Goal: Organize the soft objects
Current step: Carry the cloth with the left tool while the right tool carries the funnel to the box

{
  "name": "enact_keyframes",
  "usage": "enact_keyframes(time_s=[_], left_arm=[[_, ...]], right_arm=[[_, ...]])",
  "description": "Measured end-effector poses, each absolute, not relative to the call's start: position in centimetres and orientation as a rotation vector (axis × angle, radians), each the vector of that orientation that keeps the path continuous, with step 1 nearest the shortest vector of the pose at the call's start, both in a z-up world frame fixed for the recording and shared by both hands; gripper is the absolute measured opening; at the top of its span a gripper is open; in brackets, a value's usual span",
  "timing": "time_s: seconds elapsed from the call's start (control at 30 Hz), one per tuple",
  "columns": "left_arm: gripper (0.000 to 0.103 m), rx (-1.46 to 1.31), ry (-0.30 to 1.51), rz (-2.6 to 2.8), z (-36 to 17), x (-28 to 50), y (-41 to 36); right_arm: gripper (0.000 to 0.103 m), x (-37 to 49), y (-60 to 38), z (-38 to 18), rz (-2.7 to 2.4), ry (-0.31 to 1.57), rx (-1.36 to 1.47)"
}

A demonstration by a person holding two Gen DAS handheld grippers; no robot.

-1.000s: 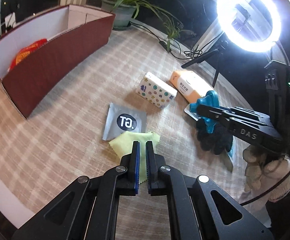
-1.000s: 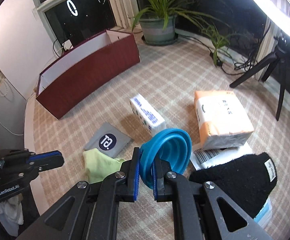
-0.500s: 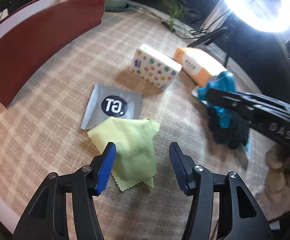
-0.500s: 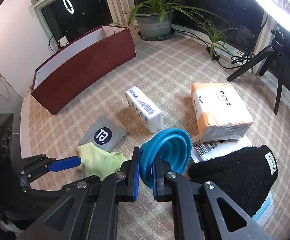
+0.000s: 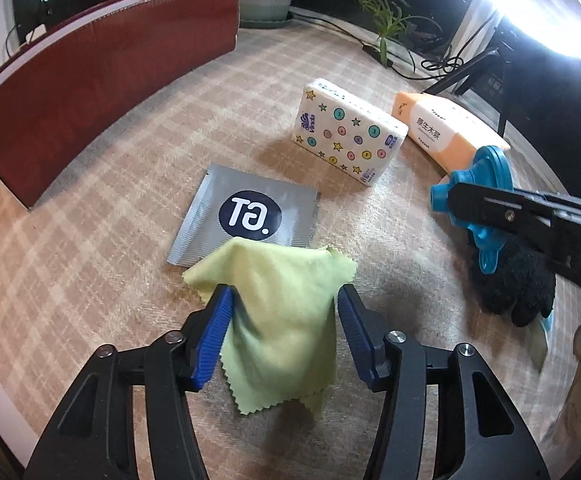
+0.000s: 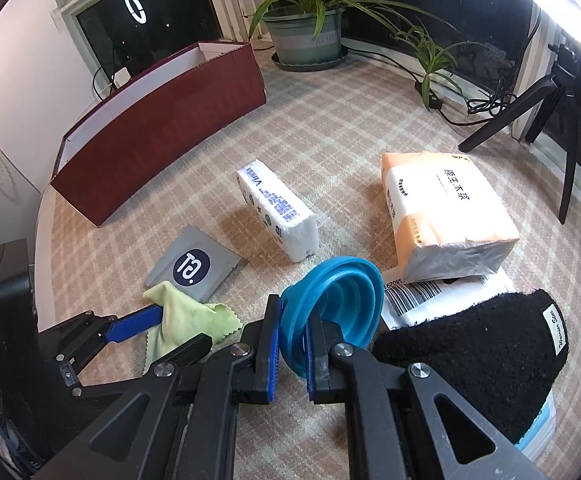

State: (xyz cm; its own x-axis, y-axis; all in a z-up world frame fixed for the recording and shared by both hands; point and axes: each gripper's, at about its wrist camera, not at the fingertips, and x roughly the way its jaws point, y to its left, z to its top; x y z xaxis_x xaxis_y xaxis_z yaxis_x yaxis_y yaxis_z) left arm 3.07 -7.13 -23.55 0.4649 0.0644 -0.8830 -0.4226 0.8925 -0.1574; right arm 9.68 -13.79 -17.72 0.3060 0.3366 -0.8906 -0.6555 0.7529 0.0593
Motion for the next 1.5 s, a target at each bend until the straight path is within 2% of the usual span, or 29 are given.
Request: enact_keyframes(time_s=[0.2,0.27,0.73,1.07,1.5], left_arm=[[0.012,-0.404,1.009,0.306,-23.6,1.3,-5.5],[0.008,-0.438,1.003,0.294,-23.7,1.0,-4.8],[0.006,-0.502,1.009,0.243,-22.6,-1.0,-3.4],[0.004,-0.429,0.984,0.195,-20.4,-1.6,-4.2],[0.004,-0.352,0.814,0.157,-14.1,-2.3,-3.4]], right_arm=[[0.009,9.7,-13.8,-17.9,0.678,1.065,-0.337],[0.009,9.7,-13.8,-18.0,0.683,1.066,-0.335],[0.009,9.8,-14.6,-18.7,0.696,1.074,-0.318],[0.009,9.7,-14.9,-18.7,0.69,1.078,-0.305],[0.009,9.2,-14.5,-16.8,0.715,1.051,-0.279]])
